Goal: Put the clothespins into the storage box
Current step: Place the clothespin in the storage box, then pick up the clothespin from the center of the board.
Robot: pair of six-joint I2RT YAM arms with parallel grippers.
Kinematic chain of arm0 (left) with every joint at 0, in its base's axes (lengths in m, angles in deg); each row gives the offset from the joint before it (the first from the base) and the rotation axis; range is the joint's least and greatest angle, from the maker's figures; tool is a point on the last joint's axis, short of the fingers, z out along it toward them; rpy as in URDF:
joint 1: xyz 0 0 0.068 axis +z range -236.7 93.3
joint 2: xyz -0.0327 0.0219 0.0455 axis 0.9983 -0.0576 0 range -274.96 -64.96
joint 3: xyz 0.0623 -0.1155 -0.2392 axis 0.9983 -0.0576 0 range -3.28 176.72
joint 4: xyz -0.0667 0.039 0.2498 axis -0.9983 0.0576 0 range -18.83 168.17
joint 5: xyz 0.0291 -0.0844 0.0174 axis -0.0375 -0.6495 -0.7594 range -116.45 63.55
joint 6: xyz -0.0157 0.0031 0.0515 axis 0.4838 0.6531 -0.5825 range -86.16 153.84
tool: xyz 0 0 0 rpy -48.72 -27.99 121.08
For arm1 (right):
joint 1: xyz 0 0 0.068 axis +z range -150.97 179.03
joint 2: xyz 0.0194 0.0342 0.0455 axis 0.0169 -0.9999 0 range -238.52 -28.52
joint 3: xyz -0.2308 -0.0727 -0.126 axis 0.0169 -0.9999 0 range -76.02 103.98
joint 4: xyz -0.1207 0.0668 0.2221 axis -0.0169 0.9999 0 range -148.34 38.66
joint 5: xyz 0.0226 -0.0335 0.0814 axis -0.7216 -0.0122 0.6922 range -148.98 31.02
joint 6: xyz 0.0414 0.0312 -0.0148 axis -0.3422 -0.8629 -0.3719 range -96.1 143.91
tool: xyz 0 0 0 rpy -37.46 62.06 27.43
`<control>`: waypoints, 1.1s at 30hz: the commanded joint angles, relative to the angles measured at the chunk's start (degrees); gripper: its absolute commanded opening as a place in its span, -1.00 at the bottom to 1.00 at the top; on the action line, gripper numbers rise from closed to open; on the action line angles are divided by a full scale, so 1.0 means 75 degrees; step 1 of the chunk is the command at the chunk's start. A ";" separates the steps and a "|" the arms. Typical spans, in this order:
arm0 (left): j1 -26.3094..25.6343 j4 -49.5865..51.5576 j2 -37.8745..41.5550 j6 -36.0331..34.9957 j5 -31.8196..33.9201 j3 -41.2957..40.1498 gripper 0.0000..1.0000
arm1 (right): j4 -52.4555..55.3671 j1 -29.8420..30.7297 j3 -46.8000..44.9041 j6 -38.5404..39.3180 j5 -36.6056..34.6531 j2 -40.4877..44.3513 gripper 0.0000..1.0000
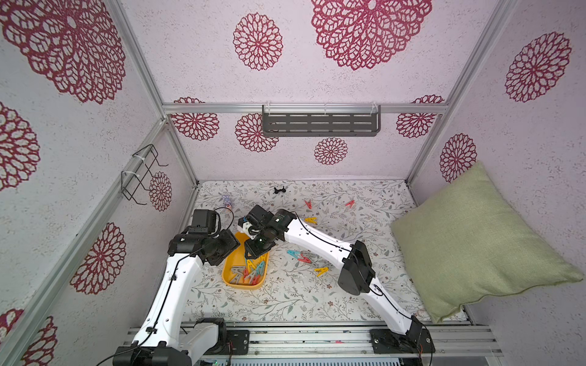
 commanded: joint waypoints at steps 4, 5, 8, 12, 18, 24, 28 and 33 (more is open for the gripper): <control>-0.0006 0.0027 0.0248 0.0169 -0.0193 -0.0059 0.23 | 0.0113 -0.0237 0.0188 0.0011 -0.0643 0.0572 -0.14; -0.0030 0.0006 0.0247 0.0187 -0.0214 -0.0027 0.24 | 0.0150 -0.0292 0.0182 0.0020 -0.0757 0.0615 -0.14; -0.0203 -0.0129 0.0146 0.0279 -0.0253 0.0074 0.24 | 0.0267 -0.0507 0.0167 0.0096 -0.1062 0.0769 -0.11; -0.0674 -0.0424 -0.0182 0.0470 -0.0217 0.0245 0.24 | 0.0359 -0.0862 0.0109 0.0245 -0.1424 0.0965 -0.04; -0.1428 -0.1021 -0.1042 0.0724 -0.0185 0.0647 0.24 | 0.0367 -0.1664 -0.0299 0.0440 -0.1752 0.1211 0.06; -0.1870 -0.1771 -0.1905 0.0989 -0.0529 0.0955 0.24 | 0.0244 -0.2426 -0.1070 0.0683 -0.2091 0.1365 0.13; -0.2110 -0.2309 -0.2460 0.1208 -0.0783 0.1116 0.24 | 0.0072 -0.2905 -0.1518 0.0860 -0.2291 0.1348 0.21; -0.2380 -0.2722 -0.3294 0.1294 -0.1121 0.1534 0.23 | 0.0047 -0.3429 -0.1716 0.1139 -0.2486 0.1028 0.29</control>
